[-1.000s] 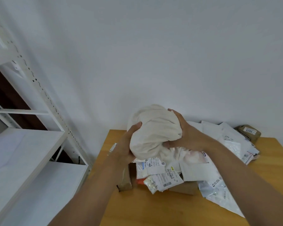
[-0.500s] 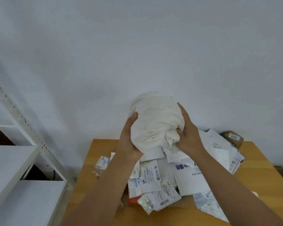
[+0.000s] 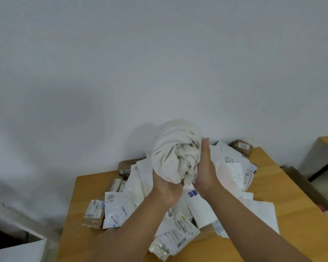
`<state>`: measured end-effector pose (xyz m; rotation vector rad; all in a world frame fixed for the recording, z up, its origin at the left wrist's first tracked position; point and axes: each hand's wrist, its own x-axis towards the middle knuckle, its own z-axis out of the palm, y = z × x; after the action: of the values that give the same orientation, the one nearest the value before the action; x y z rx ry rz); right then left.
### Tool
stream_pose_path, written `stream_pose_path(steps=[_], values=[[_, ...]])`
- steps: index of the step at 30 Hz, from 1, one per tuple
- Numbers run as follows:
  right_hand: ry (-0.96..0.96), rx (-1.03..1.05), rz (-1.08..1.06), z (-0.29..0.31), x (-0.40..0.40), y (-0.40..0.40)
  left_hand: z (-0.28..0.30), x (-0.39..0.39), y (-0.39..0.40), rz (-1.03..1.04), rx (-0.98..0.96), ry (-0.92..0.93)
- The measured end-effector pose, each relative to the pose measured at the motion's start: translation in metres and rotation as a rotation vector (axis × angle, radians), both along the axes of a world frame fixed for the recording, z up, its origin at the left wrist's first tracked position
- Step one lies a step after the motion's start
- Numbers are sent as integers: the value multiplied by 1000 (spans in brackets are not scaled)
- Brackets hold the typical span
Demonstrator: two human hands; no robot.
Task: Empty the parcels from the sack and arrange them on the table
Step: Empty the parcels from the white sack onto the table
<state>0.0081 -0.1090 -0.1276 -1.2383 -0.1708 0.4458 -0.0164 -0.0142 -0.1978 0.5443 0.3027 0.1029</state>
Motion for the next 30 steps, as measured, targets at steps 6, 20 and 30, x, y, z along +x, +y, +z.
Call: stream_pose_path(steps=[6, 20, 30], values=[[-223, -237, -224, -27, 33, -22, -27, 21, -38, -148, 28, 135], [-283, -295, 33, -90, 163, -185, -35, 120, -185, 28, -29, 255], [-309, -460, 451, -143, 252, -304, -95, 197, -303, 27, 118, 633]])
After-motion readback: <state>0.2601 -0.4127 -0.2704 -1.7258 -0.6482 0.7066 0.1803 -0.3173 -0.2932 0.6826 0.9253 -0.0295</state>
